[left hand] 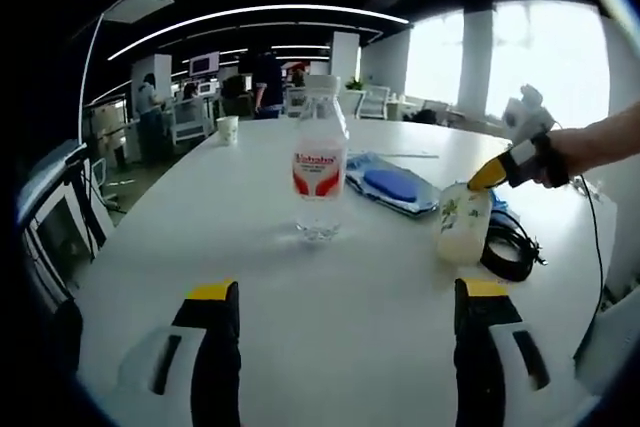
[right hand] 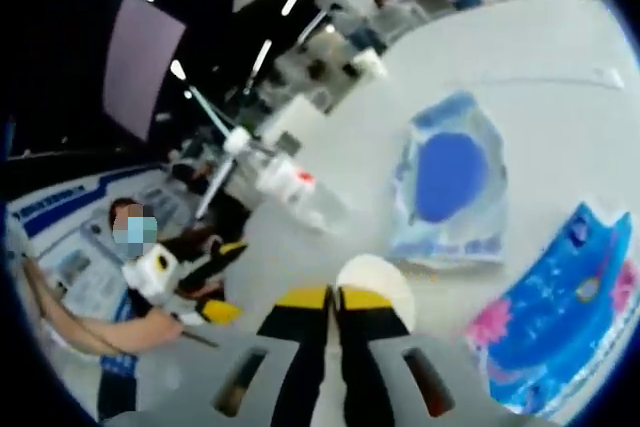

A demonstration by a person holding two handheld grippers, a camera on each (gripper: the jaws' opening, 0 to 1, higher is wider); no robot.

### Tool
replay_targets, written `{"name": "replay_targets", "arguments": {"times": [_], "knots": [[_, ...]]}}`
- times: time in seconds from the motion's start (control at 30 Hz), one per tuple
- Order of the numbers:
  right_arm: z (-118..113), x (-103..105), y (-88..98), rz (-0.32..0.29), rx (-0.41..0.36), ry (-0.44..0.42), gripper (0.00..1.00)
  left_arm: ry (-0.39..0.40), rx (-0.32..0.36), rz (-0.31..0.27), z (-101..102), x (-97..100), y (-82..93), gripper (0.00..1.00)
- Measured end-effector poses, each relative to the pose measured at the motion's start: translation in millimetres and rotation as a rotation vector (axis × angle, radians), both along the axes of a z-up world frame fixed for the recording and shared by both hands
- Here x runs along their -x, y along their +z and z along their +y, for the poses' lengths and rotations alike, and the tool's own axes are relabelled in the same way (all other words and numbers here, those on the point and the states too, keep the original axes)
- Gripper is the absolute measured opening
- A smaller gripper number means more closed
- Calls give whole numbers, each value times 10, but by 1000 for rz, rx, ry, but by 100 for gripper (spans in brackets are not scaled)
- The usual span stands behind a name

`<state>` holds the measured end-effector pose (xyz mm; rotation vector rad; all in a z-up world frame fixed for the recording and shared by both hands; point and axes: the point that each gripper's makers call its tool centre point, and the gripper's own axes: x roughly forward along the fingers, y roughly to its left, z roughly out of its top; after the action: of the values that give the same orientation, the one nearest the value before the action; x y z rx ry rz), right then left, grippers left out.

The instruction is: Arrange the tabletop items into an orderly group along one side of the table until the central work area is clear of visible clutter.

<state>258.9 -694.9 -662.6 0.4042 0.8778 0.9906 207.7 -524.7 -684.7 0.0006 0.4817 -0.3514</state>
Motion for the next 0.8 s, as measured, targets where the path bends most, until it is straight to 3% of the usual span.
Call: {"name": "replay_targets", "arguments": {"times": [0.17, 0.27, 0.53, 0.67, 0.8], "knots": [[124, 13, 195, -161, 13, 97, 0, 9, 7, 1, 17, -7, -8, 86], [204, 57, 246, -202, 29, 151, 0, 14, 7, 3, 36, -10, -20, 86], [464, 95, 384, -548, 169, 397, 0, 33, 22, 2, 71, -18, -19, 86], [560, 89, 342, -716, 269, 535, 0, 47, 26, 2, 103, -18, -18, 86], [672, 84, 310, -771, 276, 586, 0, 62, 28, -1, 146, -20, -9, 85]]}}
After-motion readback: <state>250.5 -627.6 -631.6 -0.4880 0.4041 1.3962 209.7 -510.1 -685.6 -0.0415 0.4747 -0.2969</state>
